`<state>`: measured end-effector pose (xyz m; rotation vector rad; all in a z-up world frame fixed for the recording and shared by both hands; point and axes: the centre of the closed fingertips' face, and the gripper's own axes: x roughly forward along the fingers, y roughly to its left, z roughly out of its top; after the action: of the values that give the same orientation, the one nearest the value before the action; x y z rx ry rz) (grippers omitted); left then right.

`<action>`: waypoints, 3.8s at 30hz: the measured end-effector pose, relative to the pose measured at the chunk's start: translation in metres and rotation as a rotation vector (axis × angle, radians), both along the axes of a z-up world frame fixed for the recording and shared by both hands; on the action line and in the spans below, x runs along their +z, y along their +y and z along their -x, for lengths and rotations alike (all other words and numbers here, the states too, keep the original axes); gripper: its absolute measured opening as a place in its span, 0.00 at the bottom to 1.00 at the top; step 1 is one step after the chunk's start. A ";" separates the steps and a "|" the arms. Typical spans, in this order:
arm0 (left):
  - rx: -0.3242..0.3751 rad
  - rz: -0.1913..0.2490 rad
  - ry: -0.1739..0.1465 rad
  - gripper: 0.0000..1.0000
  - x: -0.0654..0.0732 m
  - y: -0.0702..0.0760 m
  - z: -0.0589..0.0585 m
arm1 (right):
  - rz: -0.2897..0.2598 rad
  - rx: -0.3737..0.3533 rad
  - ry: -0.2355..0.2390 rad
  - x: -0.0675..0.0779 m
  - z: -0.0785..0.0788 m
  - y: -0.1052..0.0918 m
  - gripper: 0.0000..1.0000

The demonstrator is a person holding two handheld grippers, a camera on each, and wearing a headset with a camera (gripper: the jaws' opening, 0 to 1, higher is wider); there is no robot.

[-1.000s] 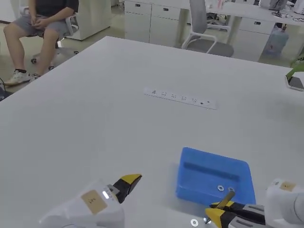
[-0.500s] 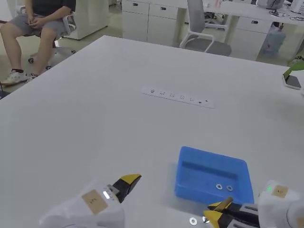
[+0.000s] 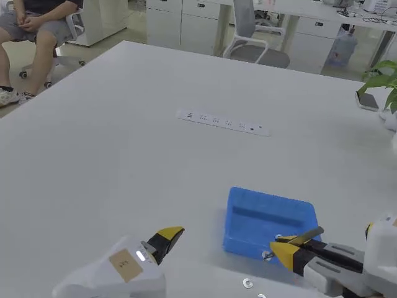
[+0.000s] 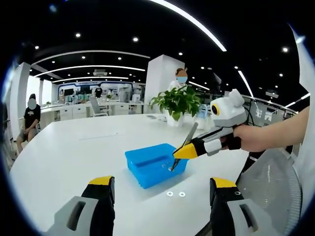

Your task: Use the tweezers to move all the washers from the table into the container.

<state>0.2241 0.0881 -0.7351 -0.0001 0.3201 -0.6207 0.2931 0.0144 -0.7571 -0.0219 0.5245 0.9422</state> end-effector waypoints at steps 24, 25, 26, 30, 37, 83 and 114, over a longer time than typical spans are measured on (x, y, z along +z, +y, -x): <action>-0.004 0.038 0.004 0.82 0.000 0.000 0.001 | -0.051 -0.128 -0.030 0.025 -0.045 0.005 0.05; 0.001 0.037 0.004 0.82 0.000 0.001 0.000 | -0.056 -0.129 -0.026 0.023 -0.046 0.003 0.05; 0.006 0.044 0.003 0.82 0.001 0.002 0.000 | -0.061 -0.131 -0.017 0.021 -0.047 0.002 0.05; 0.005 0.046 -0.021 0.83 0.007 -0.001 0.000 | -0.041 -0.118 0.014 0.005 -0.051 -0.001 0.05; 0.010 0.027 -0.042 0.83 0.008 0.001 -0.002 | -0.018 -0.102 0.056 -0.013 -0.059 -0.007 0.05; 0.038 0.059 0.003 0.82 0.002 0.008 -0.005 | 0.165 -0.015 0.144 -0.057 -0.083 -0.005 0.05; 0.044 0.045 0.013 0.81 -0.002 0.010 -0.005 | 0.165 0.014 0.094 -0.037 -0.075 0.001 0.06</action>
<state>0.2294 0.0982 -0.7369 -0.0544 0.3177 -0.5843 0.3679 0.0155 -0.7941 -0.1306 0.6885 0.9148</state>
